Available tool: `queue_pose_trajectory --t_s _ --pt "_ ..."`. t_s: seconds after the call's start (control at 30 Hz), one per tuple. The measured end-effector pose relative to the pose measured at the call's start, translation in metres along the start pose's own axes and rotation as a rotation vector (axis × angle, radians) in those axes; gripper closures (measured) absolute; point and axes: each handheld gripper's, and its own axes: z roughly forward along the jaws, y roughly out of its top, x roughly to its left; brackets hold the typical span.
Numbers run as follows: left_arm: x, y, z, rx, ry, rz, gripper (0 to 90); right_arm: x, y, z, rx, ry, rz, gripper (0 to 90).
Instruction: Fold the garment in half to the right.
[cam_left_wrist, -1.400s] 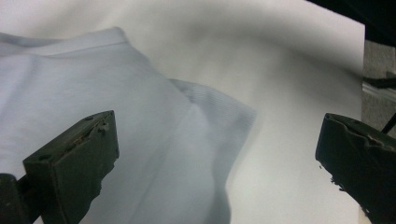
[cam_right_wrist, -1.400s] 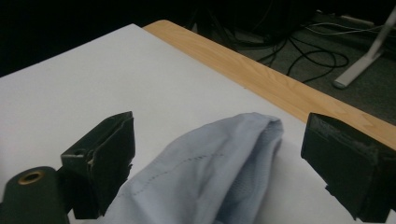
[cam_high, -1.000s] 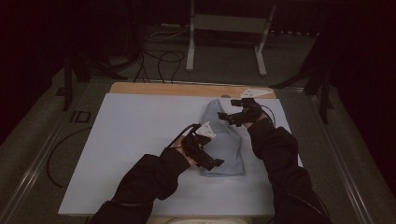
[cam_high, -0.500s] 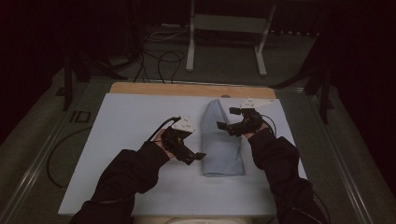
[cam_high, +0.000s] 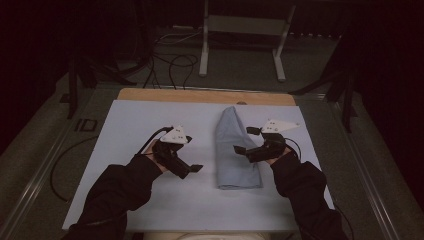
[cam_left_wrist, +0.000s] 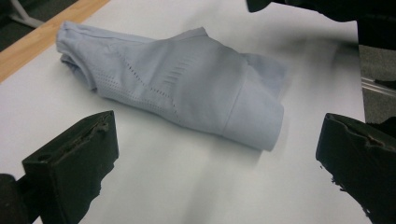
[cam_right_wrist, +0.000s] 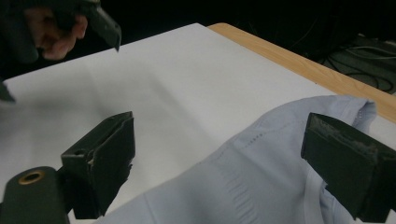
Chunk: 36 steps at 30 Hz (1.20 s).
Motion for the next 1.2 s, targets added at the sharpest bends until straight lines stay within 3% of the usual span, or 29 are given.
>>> queue_pose_trajectory --t_s 0.23,0.6,1.2 --pt "0.0 -0.018 -0.013 -0.002 0.015 0.0 0.1 0.008 -0.014 -0.012 -0.001 -0.01 -0.015 10.2" --pt "0.001 -0.059 -0.03 0.002 0.041 -0.06 0.1 0.018 -0.044 -0.031 -0.002 -0.006 -0.011 10.2" --pt "-0.001 -0.119 -0.054 -0.012 0.105 -0.158 0.1 0.023 -0.09 -0.062 -0.005 -0.097 0.042 10.2"
